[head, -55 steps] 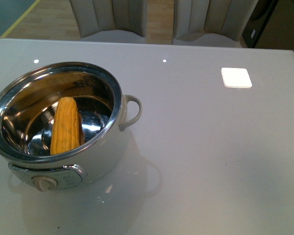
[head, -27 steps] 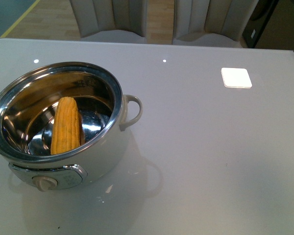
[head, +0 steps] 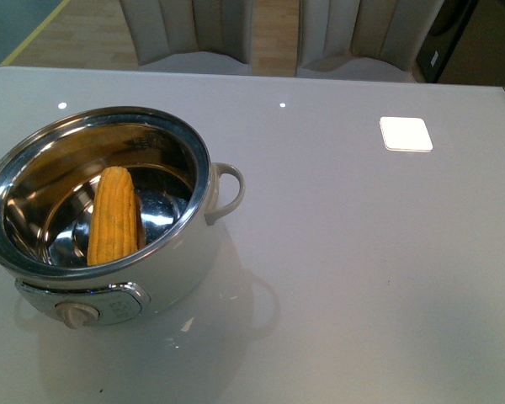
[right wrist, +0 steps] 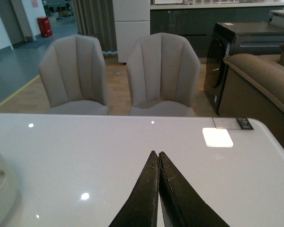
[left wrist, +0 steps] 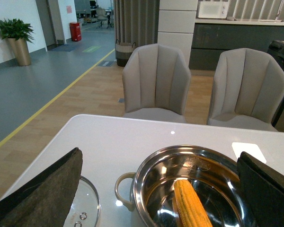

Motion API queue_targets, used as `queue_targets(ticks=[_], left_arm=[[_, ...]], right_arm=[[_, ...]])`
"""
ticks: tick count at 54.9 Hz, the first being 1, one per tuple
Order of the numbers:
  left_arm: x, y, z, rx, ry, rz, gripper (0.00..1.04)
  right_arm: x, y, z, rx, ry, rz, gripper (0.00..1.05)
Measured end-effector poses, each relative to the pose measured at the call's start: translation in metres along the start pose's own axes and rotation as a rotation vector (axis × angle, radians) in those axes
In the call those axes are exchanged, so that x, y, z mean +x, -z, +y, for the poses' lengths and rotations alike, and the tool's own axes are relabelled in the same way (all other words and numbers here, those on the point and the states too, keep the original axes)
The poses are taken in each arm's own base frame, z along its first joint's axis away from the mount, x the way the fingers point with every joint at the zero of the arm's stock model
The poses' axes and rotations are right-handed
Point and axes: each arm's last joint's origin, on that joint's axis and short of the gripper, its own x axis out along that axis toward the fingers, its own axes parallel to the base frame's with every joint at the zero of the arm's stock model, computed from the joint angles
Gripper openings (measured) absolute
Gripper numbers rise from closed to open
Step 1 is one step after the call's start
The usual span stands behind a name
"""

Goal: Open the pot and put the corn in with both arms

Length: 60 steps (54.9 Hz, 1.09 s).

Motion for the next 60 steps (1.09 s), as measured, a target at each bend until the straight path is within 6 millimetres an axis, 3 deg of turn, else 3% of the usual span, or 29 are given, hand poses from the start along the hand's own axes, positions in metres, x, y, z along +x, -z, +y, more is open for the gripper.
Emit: queue_targets(ticks=[15,46,60], left_arm=[[0.0000,0.0000,0.0000,0.000,0.000,0.000,0.98],[0.0000,0.0000,0.0000,0.000,0.000,0.000,0.98],[0.0000,0.0000,0.0000,0.000,0.000,0.000,0.98]], right_arm=[[-0.0002,0.0000,0.0000,0.000,0.000,-0.001,0.02],[-0.0002,-0.0001,0.0000,0.000,0.000,-0.002,0.97],[-0.0002,-0.0001,0.0000,0.000,0.000,-0.002,0.96]])
